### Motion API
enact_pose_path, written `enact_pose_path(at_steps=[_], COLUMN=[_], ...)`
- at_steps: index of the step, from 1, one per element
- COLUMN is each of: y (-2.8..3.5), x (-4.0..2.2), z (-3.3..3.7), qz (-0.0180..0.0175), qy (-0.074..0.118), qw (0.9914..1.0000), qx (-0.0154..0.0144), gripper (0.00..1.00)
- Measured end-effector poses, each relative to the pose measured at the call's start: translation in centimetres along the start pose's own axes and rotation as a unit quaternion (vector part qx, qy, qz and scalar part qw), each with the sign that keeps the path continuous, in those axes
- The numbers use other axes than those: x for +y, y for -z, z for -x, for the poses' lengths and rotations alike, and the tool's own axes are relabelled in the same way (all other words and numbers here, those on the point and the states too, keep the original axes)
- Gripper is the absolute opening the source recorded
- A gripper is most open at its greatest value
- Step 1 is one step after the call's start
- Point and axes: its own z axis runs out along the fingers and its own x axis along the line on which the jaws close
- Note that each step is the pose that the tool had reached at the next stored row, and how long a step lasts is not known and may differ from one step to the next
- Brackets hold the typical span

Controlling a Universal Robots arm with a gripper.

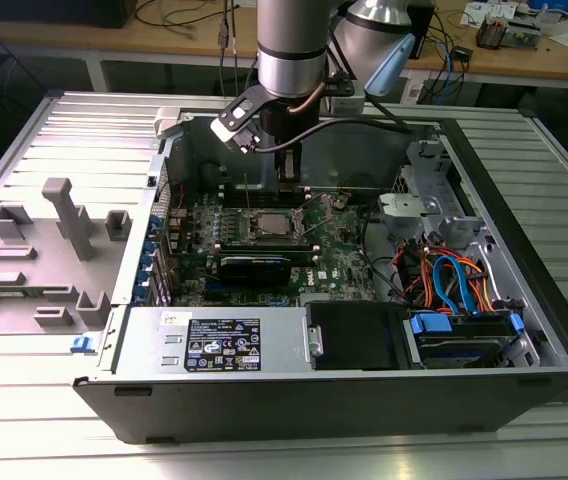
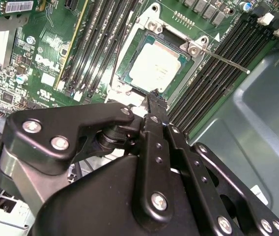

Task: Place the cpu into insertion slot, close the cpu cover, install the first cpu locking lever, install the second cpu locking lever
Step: 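Close the cpu cover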

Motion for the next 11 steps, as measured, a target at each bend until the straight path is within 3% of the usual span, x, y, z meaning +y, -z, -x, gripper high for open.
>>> enact_pose_path(at_steps=[11], y=[-0.01], x=[0.15], z=[-0.01], qz=[-0.0005], qy=[0.0], qw=[1.0], qx=[0.0], gripper=[0.11])
